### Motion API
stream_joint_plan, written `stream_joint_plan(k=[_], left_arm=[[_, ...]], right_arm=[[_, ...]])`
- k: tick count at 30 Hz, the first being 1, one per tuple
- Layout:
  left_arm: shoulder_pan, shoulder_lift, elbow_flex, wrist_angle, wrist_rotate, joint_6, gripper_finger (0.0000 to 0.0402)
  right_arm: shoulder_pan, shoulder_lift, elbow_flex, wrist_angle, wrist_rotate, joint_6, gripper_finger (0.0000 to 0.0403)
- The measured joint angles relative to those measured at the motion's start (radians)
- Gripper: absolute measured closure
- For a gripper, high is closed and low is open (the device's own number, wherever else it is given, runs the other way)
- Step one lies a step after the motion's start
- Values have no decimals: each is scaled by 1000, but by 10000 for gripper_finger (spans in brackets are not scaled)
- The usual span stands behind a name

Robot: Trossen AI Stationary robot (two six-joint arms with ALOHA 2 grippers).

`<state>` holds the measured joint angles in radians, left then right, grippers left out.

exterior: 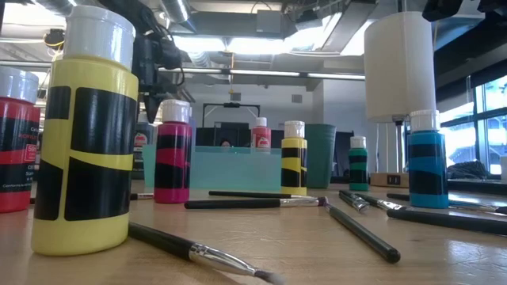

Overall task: Pick & Place Paint Supplies
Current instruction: Put the big dark green paint bottle into the green bin

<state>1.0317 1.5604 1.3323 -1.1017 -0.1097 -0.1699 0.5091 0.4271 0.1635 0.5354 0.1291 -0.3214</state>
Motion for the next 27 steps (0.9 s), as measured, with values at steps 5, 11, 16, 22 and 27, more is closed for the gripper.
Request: stream_joint_plan(k=[5, 11, 16, 22, 27], left_arm=[[0, 0, 0, 0, 0, 0, 217], [0, 0, 0, 3, 0, 19, 270], [0, 0, 0, 6, -1, 51, 283], [0, 0, 0, 8, -2, 79, 283], [-5, -3, 0, 10, -30, 121, 283]], right_arm=[[0, 0, 0, 0, 0, 0, 171], [0, 0, 0, 0, 0, 0, 171], [0, 0, 0, 0, 0, 0, 171], [0, 0, 0, -1, 0, 0, 171], [0, 0, 0, -4, 1, -1, 171]])
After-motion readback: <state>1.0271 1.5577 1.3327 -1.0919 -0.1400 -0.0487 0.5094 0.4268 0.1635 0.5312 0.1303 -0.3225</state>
